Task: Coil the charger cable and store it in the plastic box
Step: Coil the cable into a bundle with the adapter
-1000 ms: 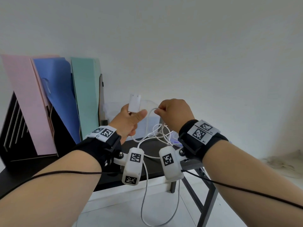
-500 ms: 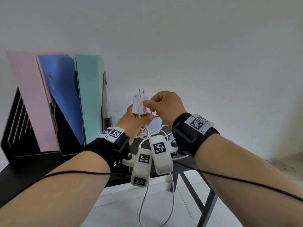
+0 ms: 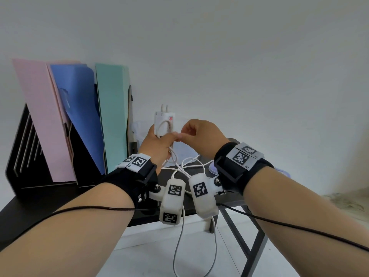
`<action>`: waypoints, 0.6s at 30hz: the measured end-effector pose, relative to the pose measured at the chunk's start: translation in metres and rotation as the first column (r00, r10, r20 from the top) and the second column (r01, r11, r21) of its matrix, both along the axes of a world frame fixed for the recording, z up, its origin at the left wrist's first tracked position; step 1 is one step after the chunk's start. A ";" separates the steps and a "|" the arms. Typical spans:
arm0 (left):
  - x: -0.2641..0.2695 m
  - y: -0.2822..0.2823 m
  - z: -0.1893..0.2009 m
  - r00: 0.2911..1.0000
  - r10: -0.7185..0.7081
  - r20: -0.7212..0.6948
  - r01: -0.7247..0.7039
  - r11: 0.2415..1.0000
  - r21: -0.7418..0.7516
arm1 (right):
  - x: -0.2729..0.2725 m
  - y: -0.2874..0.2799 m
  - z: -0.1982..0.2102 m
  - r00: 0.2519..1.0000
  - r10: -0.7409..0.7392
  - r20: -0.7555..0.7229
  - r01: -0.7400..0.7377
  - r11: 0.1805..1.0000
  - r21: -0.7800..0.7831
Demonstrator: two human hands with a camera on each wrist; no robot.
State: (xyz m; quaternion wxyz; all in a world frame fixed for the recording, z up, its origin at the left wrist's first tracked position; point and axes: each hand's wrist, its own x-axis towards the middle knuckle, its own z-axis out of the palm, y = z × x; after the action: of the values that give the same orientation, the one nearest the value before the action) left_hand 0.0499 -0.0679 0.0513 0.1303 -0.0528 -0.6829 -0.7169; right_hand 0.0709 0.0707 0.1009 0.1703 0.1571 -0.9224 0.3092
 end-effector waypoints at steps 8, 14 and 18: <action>-0.006 -0.004 0.007 0.999 0.041 -0.014 -0.036 0.963 0.265 | -0.016 0.017 -0.012 0.964 -0.264 0.045 0.263 0.965 0.018; 0.007 -0.007 0.021 0.991 -0.136 -0.012 0.122 0.839 0.530 | -0.024 0.045 -0.018 0.892 -0.442 0.095 0.436 0.897 0.076; 0.003 -0.015 0.026 0.999 -0.030 0.046 0.004 0.873 0.487 | -0.025 0.055 -0.023 0.882 -0.461 0.094 0.469 0.880 -0.076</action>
State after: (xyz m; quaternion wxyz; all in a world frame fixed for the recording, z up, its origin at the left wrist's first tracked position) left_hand 0.0531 -0.0830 0.0776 0.1154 -0.0059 -0.4832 -0.8678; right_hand 0.0460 0.1262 0.0783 0.2131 -0.0887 -0.9226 0.3092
